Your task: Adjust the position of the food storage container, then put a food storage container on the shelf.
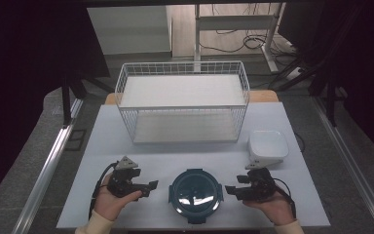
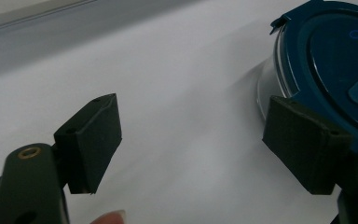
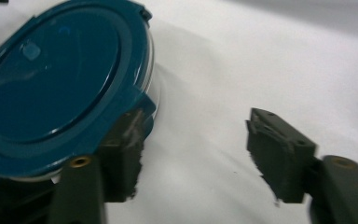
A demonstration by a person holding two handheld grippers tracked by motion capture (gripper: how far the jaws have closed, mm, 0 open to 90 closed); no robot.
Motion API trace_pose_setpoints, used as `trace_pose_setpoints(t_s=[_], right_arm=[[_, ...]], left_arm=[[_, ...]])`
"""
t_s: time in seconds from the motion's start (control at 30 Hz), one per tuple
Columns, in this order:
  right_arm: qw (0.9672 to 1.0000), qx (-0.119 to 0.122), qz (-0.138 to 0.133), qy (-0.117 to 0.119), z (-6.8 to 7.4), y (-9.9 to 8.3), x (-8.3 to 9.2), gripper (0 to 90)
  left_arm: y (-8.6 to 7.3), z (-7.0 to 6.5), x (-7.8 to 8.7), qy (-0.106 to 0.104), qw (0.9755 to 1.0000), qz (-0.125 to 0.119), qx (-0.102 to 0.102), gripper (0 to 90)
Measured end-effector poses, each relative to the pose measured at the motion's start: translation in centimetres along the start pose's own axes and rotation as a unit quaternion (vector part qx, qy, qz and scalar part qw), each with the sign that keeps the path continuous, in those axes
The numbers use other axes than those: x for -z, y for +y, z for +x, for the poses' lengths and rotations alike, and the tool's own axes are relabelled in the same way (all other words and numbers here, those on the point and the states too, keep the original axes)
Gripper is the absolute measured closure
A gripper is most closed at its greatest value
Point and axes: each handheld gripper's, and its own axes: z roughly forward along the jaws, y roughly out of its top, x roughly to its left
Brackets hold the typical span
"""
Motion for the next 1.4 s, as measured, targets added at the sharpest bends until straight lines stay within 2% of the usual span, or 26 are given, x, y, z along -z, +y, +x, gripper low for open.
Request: trace_pose_setpoints(t_s=[0.17,0.27,0.33,0.47,0.63,0.67,0.7,0.73,0.77,0.83,0.87,0.93,0.97,1.03,1.07,1.13,1.2,1.27,1.4], right_arm=[[0.9995,-0.03,-0.008,0.004,-0.5,-0.2,0.2,23.4],[0.9994,-0.033,-0.008,0.006,-0.5,-0.2,0.2,21.8],[0.9992,-0.038,-0.012,0.011,-0.3,-0.3,0.2,19.9],[0.9985,-0.046,-0.015,0.025,-0.1,-0.3,0.2,18.9],[0.9973,-0.06,-0.02,0.036,0.2,-0.4,0.2,17.6],[0.9966,-0.068,-0.022,0.042,0.4,-0.4,0.2,17.2],[0.9962,-0.07,-0.023,0.045,0.4,-0.4,0.1,17.0],[0.9962,-0.07,-0.023,0.045,0.4,-0.4,0.1,17.0],[0.9954,-0.077,-0.022,0.053,0.6,-0.6,-0.1,16.0],[0.9949,-0.08,-0.021,0.058,0.8,-0.7,-0.4,15.0],[0.9949,-0.08,-0.021,0.058,0.8,-0.7,-0.4,15.0],[0.9935,-0.089,-0.023,0.067,1.1,-0.8,-0.7,13.7],[0.993,-0.091,-0.024,0.071,1.2,-0.8,-0.8,13.2],[0.992,-0.098,-0.026,0.076,1.3,-0.8,-0.9,12.6],[0.992,-0.098,-0.026,0.076,1.3,-0.8,-0.9,12.6],[0.9909,-0.105,-0.028,0.08,1.5,-0.8,-1.1,11.7],[0.9903,-0.109,-0.023,0.083,1.9,-0.8,-1.5,10.6],[0.9898,-0.11,-0.023,0.087,2.0,-0.8,-1.8,10.2],[0.9883,-0.12,-0.022,0.092,2.3,-0.8,-2.3,10.0]], left_arm=[[0.1,-0.1,0.0,0.004,1.0,-0.005,0.0,19.0],[0.2,-0.2,0.2,0.007,1.0,-0.007,0.0,18.7],[0.3,-0.4,0.4,0.0,0.9999,-0.012,0.006,17.9],[0.5,-1.0,0.6,-0.008,0.9997,-0.022,0.0,18.8],[0.6,-1.6,0.5,-0.024,0.9995,-0.023,0.0,18.6],[0.5,-1.7,0.5,-0.034,0.9991,-0.023,0.015,19.0],[0.5,-1.7,0.5,-0.034,0.9991,-0.023,0.015,19.1],[0.3,-1.8,0.5,-0.042,0.9985,-0.022,0.026,19.1],[0.1,-2.1,0.2,-0.062,0.9968,-0.022,0.046,18.2],[0.0,-2.3,0.0,-0.079,0.9949,-0.022,0.059,17.4],[0.0,-2.3,0.0,-0.079,0.9949,-0.022,0.059,17.5],[-0.1,-2.4,-0.2,-0.097,0.9924,-0.02,0.072,17.5],[-0.2,-2.4,-0.4,-0.112,0.99,-0.018,0.084,16.8],[-0.4,-2.3,-0.7,-0.127,0.9861,-0.019,0.106,15.4],[-0.4,-2.3,-0.7,-0.127,0.9861,-0.019,0.106,14.7],[-0.6,-2.2,-0.9,-0.138,0.9828,-0.018,0.122,13.9],[-0.8,-2.1,-1.3,-0.154,0.9772,-0.017,0.145,13.0],[-1.0,-2.3,-1.5,-0.162,0.9747,-0.015,0.153,12.8],[-1.2,-2.6,-2.1,-0.17,0.9727,-0.006,0.158,12.9]])
